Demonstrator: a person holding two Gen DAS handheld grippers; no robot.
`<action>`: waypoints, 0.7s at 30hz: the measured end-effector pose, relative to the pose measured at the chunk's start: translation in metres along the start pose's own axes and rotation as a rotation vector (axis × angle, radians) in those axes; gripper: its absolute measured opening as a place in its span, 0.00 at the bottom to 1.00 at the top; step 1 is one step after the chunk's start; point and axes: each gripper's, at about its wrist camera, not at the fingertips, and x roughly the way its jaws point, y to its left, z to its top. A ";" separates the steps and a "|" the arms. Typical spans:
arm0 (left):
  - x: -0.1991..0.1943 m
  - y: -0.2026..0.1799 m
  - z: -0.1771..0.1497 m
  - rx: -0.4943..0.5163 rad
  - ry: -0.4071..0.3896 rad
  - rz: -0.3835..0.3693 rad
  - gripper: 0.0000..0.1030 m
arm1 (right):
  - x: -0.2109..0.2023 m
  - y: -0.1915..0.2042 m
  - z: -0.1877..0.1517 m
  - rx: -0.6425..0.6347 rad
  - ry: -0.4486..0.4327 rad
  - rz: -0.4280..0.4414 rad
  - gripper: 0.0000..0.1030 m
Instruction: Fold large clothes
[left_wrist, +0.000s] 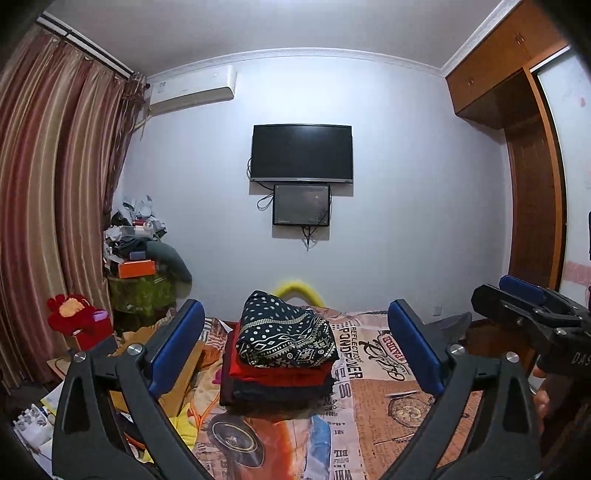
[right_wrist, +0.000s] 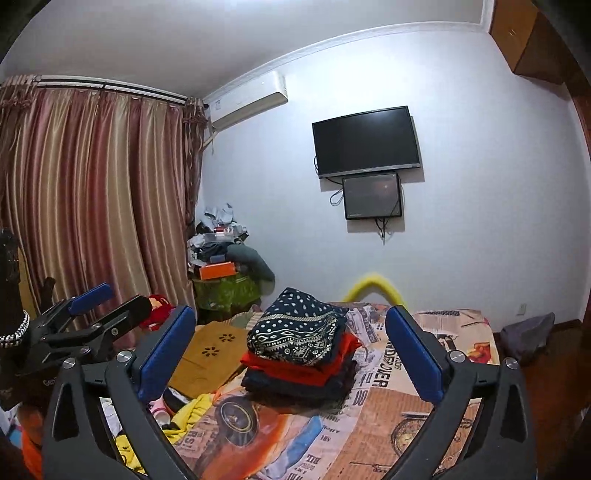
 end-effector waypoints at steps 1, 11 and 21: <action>0.000 0.000 -0.001 0.006 -0.002 0.005 0.97 | -0.001 -0.001 -0.001 0.001 0.000 0.001 0.99; -0.002 -0.007 -0.006 0.039 -0.005 0.033 0.98 | -0.014 0.004 -0.014 -0.012 0.005 -0.009 0.99; 0.002 -0.005 -0.008 0.039 0.005 0.035 0.99 | -0.014 0.006 -0.010 -0.016 0.024 -0.008 0.99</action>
